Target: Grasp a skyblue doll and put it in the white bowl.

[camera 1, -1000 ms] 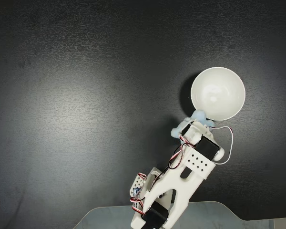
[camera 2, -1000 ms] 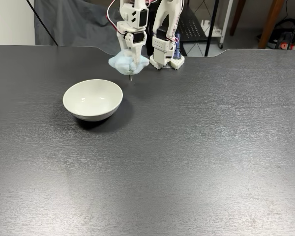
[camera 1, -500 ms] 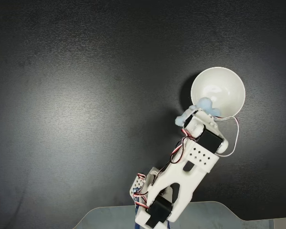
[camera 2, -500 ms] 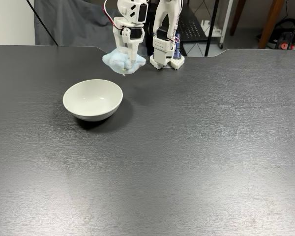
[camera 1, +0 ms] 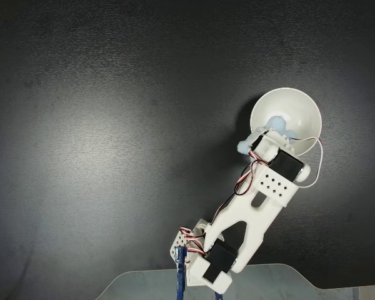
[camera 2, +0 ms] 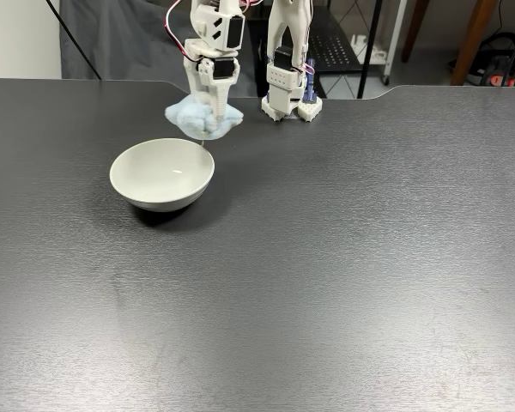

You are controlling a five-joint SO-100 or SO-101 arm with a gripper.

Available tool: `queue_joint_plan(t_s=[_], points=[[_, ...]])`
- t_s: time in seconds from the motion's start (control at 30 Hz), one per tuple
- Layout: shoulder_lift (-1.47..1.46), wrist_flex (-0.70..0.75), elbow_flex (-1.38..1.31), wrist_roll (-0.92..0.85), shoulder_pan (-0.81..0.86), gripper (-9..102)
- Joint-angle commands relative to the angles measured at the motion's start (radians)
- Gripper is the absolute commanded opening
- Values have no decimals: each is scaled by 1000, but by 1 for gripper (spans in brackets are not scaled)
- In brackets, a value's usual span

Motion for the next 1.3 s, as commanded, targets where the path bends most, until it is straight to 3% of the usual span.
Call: queue_joint_plan(t_s=[0.0, 0.67, 0.93, 1.27], points=[[-9, -89, -104, 12, -2, -1], [-198, -153, -98, 78, 94, -1], [-198, -356, -89, 170, 115, -1], [-199, -365, -83, 176, 104, -1]])
